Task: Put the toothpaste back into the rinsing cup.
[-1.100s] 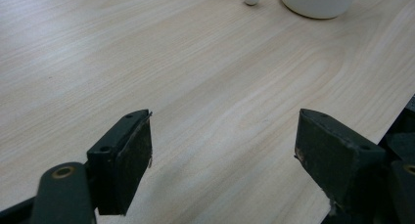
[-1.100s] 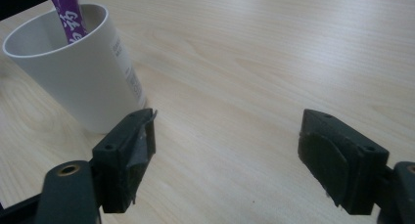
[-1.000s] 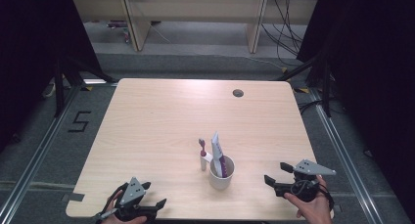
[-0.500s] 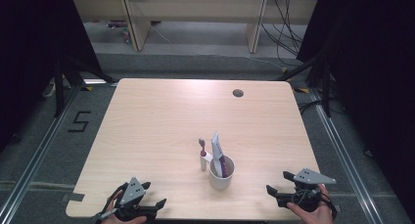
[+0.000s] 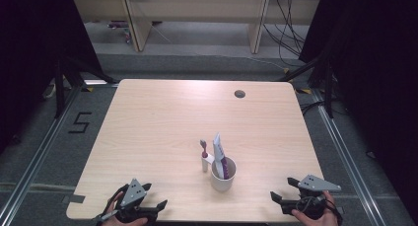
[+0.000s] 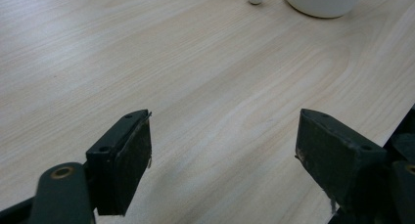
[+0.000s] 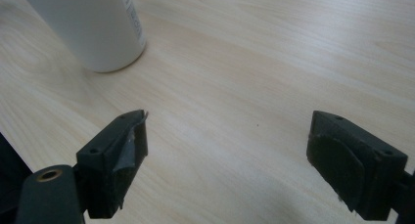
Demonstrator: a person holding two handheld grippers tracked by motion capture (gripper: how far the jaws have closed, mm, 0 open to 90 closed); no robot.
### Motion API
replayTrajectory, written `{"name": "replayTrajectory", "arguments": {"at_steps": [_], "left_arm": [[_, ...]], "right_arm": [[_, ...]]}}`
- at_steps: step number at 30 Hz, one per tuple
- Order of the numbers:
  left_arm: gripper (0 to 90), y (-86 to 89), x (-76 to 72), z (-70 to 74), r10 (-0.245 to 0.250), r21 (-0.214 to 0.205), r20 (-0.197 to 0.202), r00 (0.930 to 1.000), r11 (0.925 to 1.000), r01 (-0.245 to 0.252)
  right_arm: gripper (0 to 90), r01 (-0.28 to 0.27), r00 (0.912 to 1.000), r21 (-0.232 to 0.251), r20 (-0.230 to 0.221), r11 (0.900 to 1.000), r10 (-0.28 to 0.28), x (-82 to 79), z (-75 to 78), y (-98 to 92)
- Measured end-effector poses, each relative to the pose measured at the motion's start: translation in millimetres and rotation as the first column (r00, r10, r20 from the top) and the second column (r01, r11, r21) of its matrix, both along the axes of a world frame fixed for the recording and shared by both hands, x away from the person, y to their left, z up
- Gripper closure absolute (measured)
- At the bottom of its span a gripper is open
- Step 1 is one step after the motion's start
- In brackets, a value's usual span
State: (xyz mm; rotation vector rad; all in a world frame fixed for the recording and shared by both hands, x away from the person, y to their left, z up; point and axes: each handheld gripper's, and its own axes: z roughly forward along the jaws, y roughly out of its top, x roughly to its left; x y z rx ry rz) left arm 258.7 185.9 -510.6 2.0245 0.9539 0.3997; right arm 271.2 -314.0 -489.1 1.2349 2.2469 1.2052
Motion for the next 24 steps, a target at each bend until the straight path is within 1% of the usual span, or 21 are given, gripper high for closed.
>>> {"name": "replayTrajectory", "arguments": {"at_steps": [1,2,3,5,6,7,8,9,10,11,12,13,14,15,16,17,18,19,21,23,24], "left_arm": [[20.9,0.0,0.3,-0.3,-0.002,-0.004,0.005,1.0,1.0,0.002],[20.9,0.0,0.2,-0.1,-0.002,-0.004,0.005,1.0,1.0,0.002],[20.9,0.6,0.0,0.6,-0.005,0.005,0.003,1.0,1.0,0.005],[20.9,0.6,0.0,0.5,-0.004,0.001,0.004,1.0,1.0,0.004],[20.9,0.2,0.0,0.2,-0.001,-0.001,0.002,1.0,1.0,0.001],[20.8,0.4,0.5,-0.2,-0.006,0.004,0.004,1.0,1.0,0.006],[20.8,1.5,0.8,0.2,-0.019,0.022,0.003,0.9998,0.9996,0.019],[20.8,1.6,0.8,0.3,-0.021,0.025,0.004,0.9998,0.9995,0.021],[20.8,1.7,0.7,0.8,-0.02,0.029,0.001,0.9998,0.9994,0.02],[20.8,1.7,0.7,1.0,-0.015,0.03,0.002,0.9999,0.9994,0.015],[20.8,0.0,0.2,-0.1,-0.001,-0.002,0.005,1.0,1.0,0.001],[20.8,0.2,0.0,0.2,0.0,0.002,0.003,1.0,1.0,0.0],[20.8,0.2,-0.2,0.1,0.002,0.0,0.003,1.0,1.0,-0.002],[20.8,0.3,-0.2,0.2,0.001,0.001,0.003,1.0,1.0,-0.001],[20.8,0.2,-0.4,0.4,0.002,0.003,0.005,1.0,1.0,-0.002],[20.8,1.7,0.0,1.2,-0.012,0.022,0.004,0.9999,0.9997,0.012],[20.8,2.0,0.1,1.5,-0.014,0.026,0.004,0.9999,0.9996,0.014],[20.8,0.6,-0.2,0.7,-0.003,0.006,0.006,1.0,1.0,0.003],[20.8,0.7,0.1,0.4,-0.005,0.004,0.007,1.0,1.0,0.005],[20.8,0.6,0.0,0.4,-0.003,0.007,0.007,1.0,1.0,0.003],[20.8,2.0,0.4,1.3,-0.016,0.032,0.004,0.9999,0.9994,0.016]], "right_arm": [[16.4,-0.011,0.9999,-0.014,0.009,0.9998,0.011,0.6,-0.1,-1.4],[16.4,0.005,0.9999,-0.002,-0.013,1.0,-0.005,-1.6,-0.4,-0.8],[16.4,0.005,0.9999,-0.002,-0.01,1.0,-0.005,-1.9,-0.7,-1.7],[16.4,0.012,0.9999,-0.006,0.009,0.9999,-0.012,-2.1,-1.9,-2.9],[16.3,0.017,0.9998,0.007,-0.007,0.9998,-0.016,-4.0,-2.1,-2.0],[16.3,0.021,0.9997,0.009,-0.009,0.9997,-0.021,-4.7,-2.7,-1.6],[16.4,0.001,1.0,-0.006,0.003,1.0,-0.001,-4.7,-1.9,-3.4],[16.4,0.007,1.0,-0.008,0.007,0.9999,-0.007,-5.3,-2.4,-3.2],[16.3,0.013,0.9999,0.0,-0.01,0.9999,-0.013,-6.7,-2.6,-2.2],[16.3,0.009,0.9999,-0.002,-0.005,1.0,-0.009,-6.3,-2.9,-2.9],[16.3,0.005,1.0,-0.017,-0.001,0.9999,-0.005,-7.0,-2.5,-3.7],[16.4,0.006,1.0,-0.015,0.006,0.9999,-0.006,-7.3,-3.2,-3.7],[16.4,0.014,0.9997,-0.001,-0.02,0.9999,-0.014,-9.2,-2.7,-2.7],[16.4,0.021,0.9996,0.004,-0.017,0.9998,-0.021,-9.9,-3.3,-2.7],[16.4,0.012,0.9999,-0.022,0.008,0.9997,-0.012,-9.3,-3.5,-4.6],[16.3,0.015,0.9999,-0.01,-0.003,0.9998,-0.015,-10.0,-3.7,-4.6],[16.4,0.029,0.9995,-0.002,-0.012,0.9996,-0.029,-11.5,-3.7,-3.5],[16.4,0.018,0.9998,-0.018,-0.009,0.9997,-0.019,-12.1,-3.4,-5.1],[16.3,0.02,0.9998,-0.02,0.002,0.9996,-0.02,-12.7,-4.2,-5.6],[16.3,0.013,0.9999,-0.022,-0.004,0.9997,-0.013,-14.1,-4.1,-5.9],[16.3,0.033,0.9984,-0.007,-0.045,0.9994,-0.033,-17.0,-3.5,-3.9]]}}
